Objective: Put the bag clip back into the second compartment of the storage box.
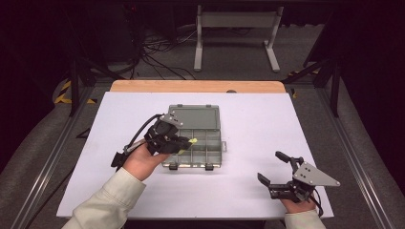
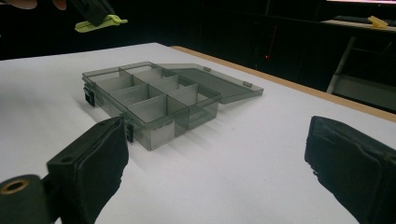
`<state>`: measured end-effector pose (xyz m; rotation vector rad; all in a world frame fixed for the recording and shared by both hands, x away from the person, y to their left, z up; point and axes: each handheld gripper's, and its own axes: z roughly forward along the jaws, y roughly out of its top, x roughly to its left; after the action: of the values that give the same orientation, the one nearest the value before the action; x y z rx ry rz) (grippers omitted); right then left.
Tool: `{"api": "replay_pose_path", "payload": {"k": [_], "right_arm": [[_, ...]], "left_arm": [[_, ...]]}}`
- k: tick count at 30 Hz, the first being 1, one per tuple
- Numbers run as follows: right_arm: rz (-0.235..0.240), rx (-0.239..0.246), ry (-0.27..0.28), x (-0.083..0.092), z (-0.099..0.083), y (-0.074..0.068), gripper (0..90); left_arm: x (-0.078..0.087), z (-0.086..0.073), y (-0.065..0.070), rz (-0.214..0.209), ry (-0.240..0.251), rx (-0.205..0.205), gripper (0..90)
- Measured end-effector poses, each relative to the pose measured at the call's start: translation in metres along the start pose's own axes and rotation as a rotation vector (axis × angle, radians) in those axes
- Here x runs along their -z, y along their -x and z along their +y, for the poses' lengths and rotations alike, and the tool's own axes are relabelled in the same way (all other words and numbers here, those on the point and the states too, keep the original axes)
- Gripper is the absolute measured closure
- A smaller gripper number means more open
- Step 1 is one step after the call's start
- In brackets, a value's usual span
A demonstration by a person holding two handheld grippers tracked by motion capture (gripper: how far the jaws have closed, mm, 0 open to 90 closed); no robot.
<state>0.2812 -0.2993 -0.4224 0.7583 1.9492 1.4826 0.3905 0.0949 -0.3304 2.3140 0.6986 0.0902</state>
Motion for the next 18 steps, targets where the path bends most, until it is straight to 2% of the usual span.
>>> {"api": "replay_pose_path", "payload": {"k": [9,18], "right_arm": [[0.002,0.001,0.0,0.0,0.0,0.0,7.2],[0.002,0.001,0.001,0.0,0.0,0.001,7.2]], "left_arm": [[-0.009,0.007,-0.019,0.049,0.015,0.062,77.4],[-0.018,0.008,-0.033,0.101,0.025,0.113,77.4]]}}
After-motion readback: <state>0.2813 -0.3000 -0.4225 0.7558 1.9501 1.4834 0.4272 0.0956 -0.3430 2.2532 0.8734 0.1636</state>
